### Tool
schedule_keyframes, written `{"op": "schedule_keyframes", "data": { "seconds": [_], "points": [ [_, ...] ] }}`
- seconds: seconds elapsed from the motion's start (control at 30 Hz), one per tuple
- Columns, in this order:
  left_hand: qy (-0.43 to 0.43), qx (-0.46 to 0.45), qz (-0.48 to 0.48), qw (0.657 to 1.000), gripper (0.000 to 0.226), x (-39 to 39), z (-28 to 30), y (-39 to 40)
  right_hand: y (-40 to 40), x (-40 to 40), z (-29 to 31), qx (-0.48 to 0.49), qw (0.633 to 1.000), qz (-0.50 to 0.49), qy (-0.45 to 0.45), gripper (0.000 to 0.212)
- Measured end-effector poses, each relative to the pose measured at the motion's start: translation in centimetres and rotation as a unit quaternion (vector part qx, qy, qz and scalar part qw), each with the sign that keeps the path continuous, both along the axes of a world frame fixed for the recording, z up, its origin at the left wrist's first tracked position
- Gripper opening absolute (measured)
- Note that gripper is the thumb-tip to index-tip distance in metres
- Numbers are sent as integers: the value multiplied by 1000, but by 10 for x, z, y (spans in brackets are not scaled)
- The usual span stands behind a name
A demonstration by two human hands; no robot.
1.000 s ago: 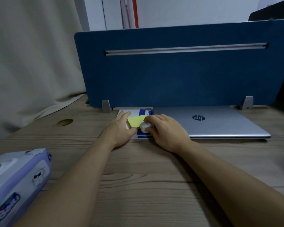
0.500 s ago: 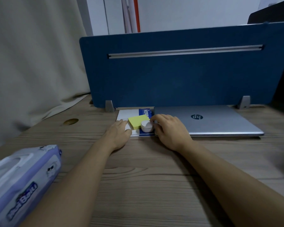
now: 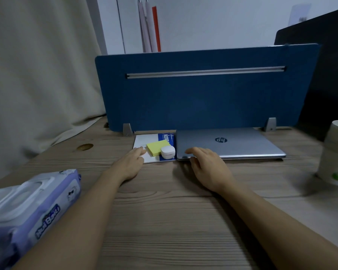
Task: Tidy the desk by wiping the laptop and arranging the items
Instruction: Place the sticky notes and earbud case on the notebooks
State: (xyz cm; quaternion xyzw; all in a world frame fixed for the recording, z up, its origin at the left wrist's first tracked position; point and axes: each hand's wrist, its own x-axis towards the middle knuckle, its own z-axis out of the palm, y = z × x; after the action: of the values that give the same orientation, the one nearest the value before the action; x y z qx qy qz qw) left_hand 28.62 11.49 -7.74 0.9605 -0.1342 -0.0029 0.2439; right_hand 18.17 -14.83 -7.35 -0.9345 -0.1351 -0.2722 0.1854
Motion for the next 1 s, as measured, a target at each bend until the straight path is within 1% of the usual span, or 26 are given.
{"op": "schedule_keyframes", "data": {
  "seconds": [0.13,0.27,0.4,0.53,0.67,0.87,1.0],
  "points": [
    [4,-2,6,1000,55,2,0,0,2,0,2,-28,999,4,27,30],
    [-7,-6,-7,1000,54,10,-4,-4,6,7,2,-59,998,0,31,28],
    [-22,-9,-12,1000,50,17,-7,-6,5,12,0,-63,998,0,23,27],
    [-64,-56,-12,996,50,9,-9,-4,5,14,0,-45,999,-2,23,26],
    [-113,-69,-6,991,50,-15,-8,-4,5,6,1,-36,999,-5,15,28],
    [-139,-64,6,988,57,-75,-5,-5,12,-18,8,-15,999,-9,42,33],
    [-158,-62,-3,985,59,-121,-3,-2,26,-48,7,7,999,17,42,34]
  ]
}}
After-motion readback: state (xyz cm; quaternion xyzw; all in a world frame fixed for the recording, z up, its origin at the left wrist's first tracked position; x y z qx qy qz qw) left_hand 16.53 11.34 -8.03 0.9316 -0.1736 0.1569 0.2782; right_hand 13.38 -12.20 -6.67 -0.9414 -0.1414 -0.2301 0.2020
